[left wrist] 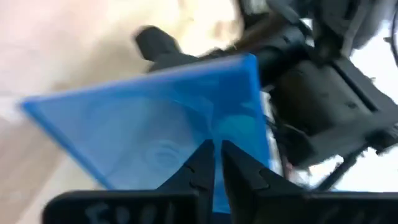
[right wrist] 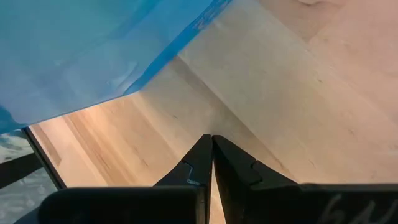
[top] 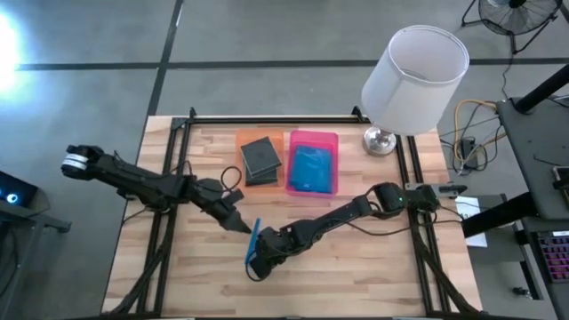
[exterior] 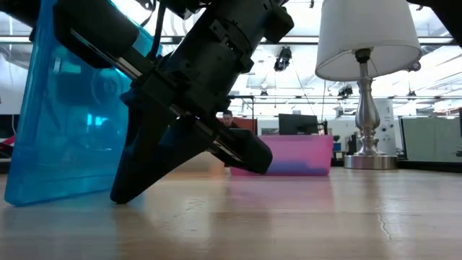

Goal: Pick & place jewel cases by type
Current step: Put the blue CD case into the pink bin

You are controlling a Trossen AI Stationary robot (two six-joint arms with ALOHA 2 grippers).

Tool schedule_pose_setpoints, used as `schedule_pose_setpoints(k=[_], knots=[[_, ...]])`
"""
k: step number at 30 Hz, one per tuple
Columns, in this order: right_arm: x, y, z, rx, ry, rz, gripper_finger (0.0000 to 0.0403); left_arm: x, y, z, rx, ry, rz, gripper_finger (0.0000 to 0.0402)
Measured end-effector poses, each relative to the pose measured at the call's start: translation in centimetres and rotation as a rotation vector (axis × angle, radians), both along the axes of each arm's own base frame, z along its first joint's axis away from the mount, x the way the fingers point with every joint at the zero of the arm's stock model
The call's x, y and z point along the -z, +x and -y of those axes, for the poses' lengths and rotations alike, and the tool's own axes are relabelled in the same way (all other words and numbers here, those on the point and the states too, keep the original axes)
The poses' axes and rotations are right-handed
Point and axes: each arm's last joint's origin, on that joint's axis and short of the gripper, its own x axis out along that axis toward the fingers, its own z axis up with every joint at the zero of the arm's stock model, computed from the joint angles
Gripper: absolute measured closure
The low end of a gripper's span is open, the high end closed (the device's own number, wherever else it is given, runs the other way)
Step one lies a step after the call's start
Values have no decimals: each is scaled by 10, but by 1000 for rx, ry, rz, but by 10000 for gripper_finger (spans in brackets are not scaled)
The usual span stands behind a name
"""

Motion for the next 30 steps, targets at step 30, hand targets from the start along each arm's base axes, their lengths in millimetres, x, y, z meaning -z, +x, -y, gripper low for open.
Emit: schedule_pose_setpoints(k=[30], knots=[[-9,9,-2,-77,-55,87,390,-42,-5,-5,-90,83,-117,234]])
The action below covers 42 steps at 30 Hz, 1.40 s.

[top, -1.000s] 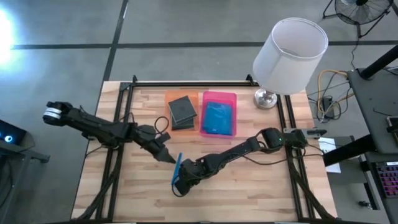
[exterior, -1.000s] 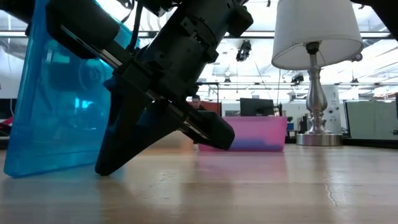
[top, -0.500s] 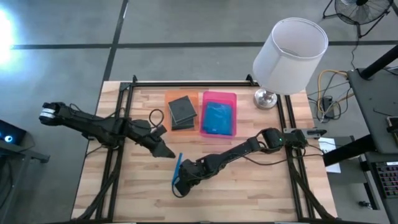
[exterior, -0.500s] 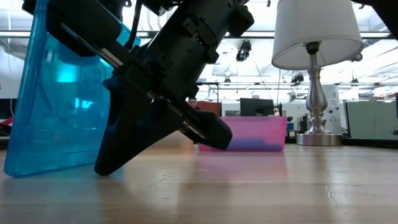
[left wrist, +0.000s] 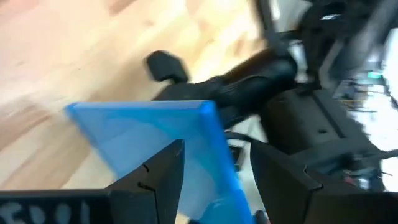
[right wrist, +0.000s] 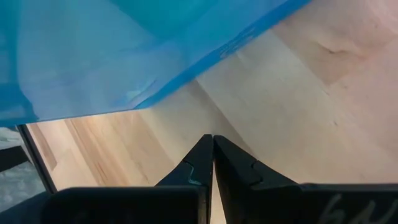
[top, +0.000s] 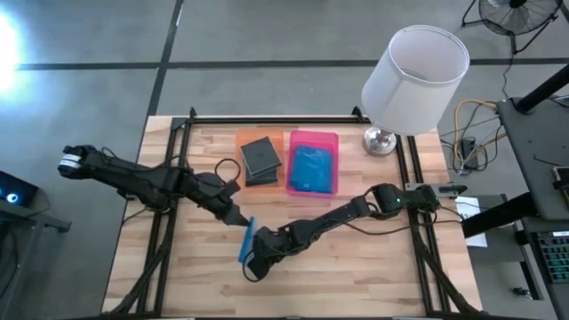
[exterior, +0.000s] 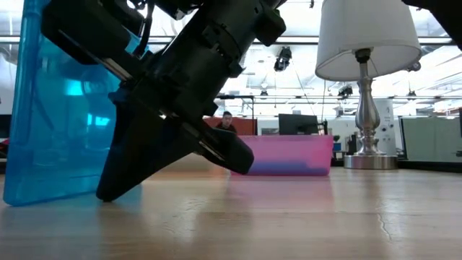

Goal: Pick & place jewel cases by type
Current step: Put the blue CD case into the pink bin

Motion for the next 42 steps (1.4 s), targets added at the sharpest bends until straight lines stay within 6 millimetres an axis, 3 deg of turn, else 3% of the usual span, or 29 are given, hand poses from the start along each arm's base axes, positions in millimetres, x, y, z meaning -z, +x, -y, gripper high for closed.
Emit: schedule_pose_setpoints(k=[6,17,42], knots=[[-1,0,0,5,-5,5,390,-1,-2,-1,4,47,-135,234],[-1,1,0,9,-10,8,390,-10,5,1,15,54,-113,234],[-2,5,8,5,-8,33,390,-7,2,0,-9,33,-167,234]])
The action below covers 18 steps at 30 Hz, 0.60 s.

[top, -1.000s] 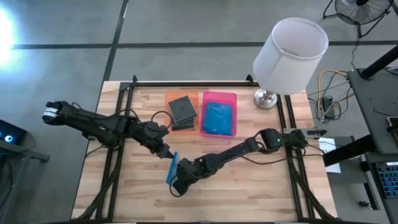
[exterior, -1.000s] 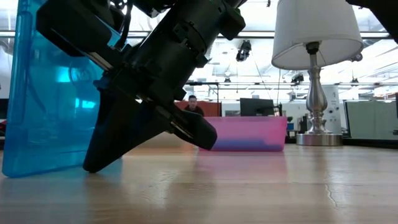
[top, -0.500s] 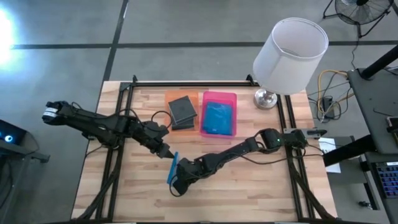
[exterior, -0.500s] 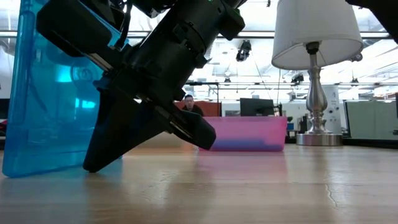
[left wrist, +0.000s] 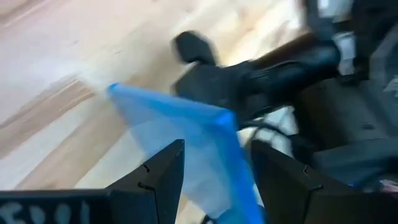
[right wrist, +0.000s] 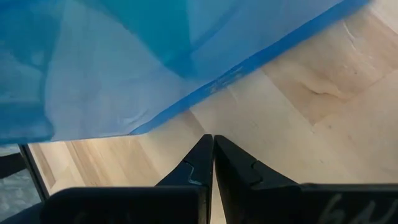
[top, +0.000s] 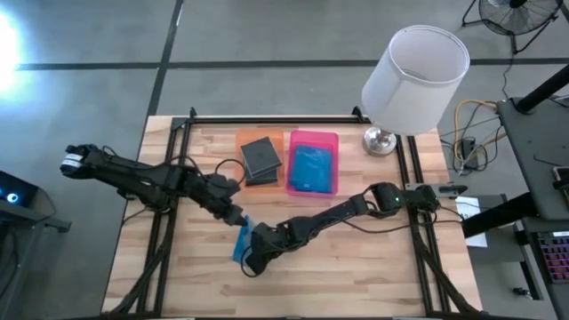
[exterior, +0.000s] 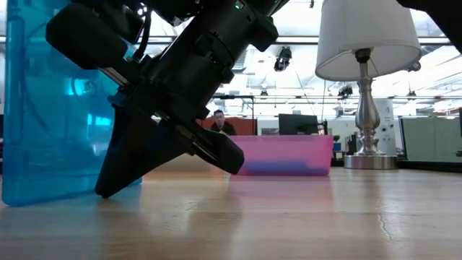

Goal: Pick & place jewel cases by type
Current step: Put the blue CD case into the pink bin

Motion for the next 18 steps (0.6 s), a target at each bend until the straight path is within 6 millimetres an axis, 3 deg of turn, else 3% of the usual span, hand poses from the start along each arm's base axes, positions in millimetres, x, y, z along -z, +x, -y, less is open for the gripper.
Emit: schedule_pose_setpoints(k=[12,18], knots=[[-1,0,0,-6,-2,3,390,9,-2,0,14,3,-92,234],[-1,0,1,7,-19,8,390,20,4,11,90,-24,-166,246]])
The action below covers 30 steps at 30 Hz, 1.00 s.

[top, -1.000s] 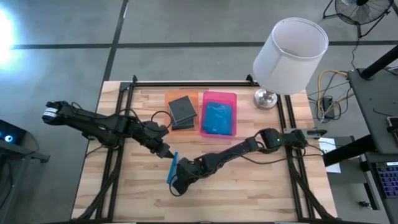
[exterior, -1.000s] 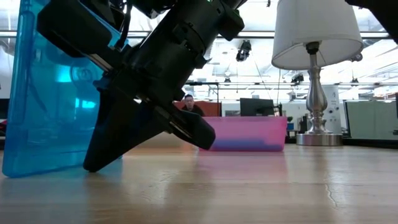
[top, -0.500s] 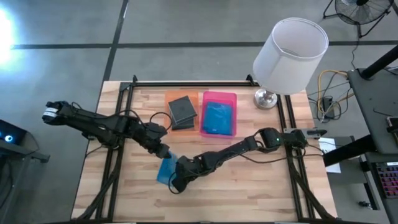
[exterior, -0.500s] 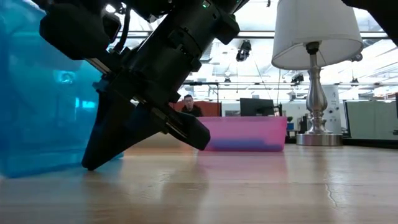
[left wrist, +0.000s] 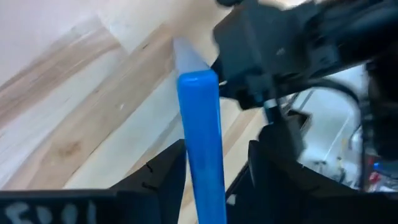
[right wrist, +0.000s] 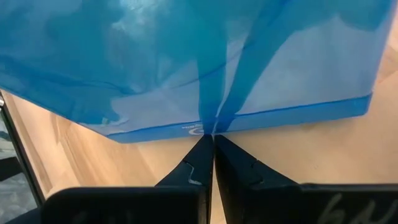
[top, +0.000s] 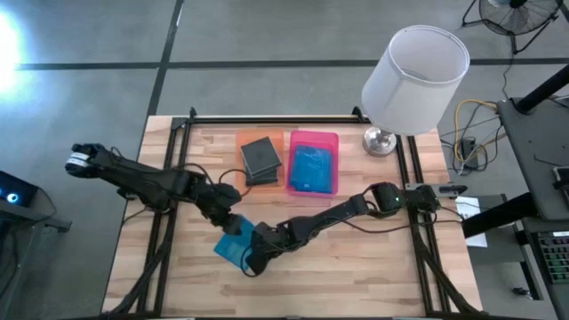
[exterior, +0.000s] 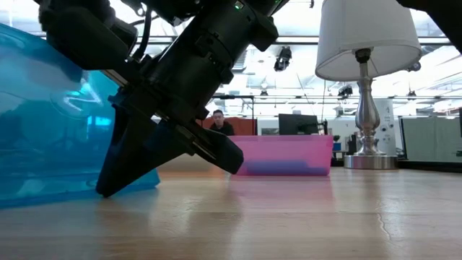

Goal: Pick & place jewel cases by type
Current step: Put the blue CD case into the pink bin

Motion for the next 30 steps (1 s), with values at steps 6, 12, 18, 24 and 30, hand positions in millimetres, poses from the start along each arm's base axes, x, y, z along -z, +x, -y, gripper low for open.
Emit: schedule_pose_setpoints(k=[6,12,18,24,30], knots=[[0,0,0,2,-2,1,390,10,2,6,30,10,-64,291],[-1,-2,-5,14,-9,5,390,9,0,6,42,37,-64,369],[-1,-8,-13,112,-11,-6,390,9,-2,4,42,70,-59,396],[-17,-45,-14,377,-184,-139,390,-1,-15,-5,-18,155,-35,398],[-37,-99,-26,541,-234,-148,390,-33,-25,-36,-270,226,211,399]])
